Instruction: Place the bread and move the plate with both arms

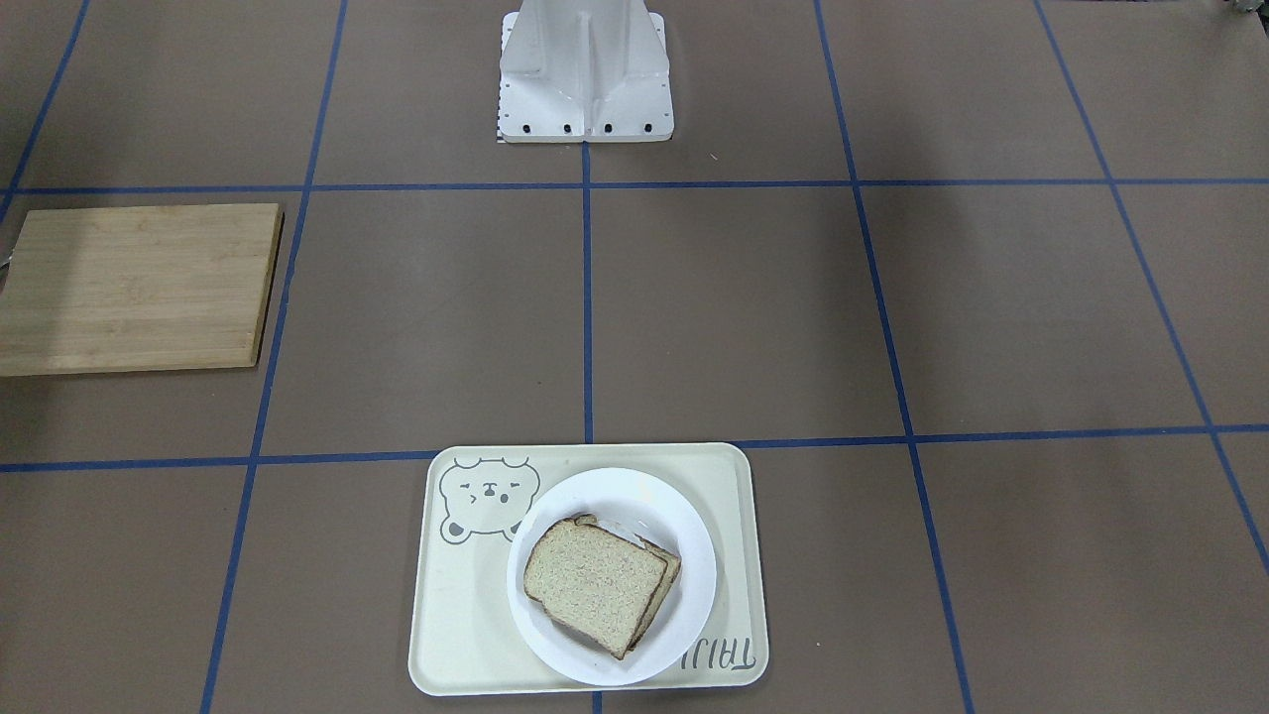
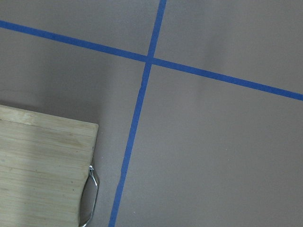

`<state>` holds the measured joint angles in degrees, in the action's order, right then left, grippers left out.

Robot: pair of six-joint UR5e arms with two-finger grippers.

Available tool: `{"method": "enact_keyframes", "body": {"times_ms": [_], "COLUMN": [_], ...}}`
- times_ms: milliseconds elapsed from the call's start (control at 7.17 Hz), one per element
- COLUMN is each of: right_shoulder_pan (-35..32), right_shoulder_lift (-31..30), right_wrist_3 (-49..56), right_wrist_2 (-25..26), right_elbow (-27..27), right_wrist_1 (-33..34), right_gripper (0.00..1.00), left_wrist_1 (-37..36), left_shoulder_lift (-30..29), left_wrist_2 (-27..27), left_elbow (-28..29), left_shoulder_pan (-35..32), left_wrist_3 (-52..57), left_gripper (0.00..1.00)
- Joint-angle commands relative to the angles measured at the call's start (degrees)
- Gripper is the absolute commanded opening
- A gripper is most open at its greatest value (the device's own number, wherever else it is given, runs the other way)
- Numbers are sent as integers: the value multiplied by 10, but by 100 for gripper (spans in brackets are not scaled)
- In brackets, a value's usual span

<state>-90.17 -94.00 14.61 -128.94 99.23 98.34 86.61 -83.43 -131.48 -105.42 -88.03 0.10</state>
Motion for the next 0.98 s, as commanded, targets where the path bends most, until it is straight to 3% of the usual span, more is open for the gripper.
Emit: {"method": "enact_keyframes", "body": {"times_ms": [0,837], "right_shoulder_pan": [8,10], "right_shoulder_lift": [0,-9], "right_wrist_3": [-1,3], "right_wrist_2": [0,-3], "right_elbow": [0,3], "right_wrist_1": [-1,-1], "right_gripper": [100,100], "left_wrist_1": [1,-2], "left_shoulder_lift": [7,34], "left_wrist_2": [0,1], "left_elbow": [-7,-18], "left_shoulder_pan": [0,-3], "left_wrist_3": [0,0], "left_gripper": [98,99]}}
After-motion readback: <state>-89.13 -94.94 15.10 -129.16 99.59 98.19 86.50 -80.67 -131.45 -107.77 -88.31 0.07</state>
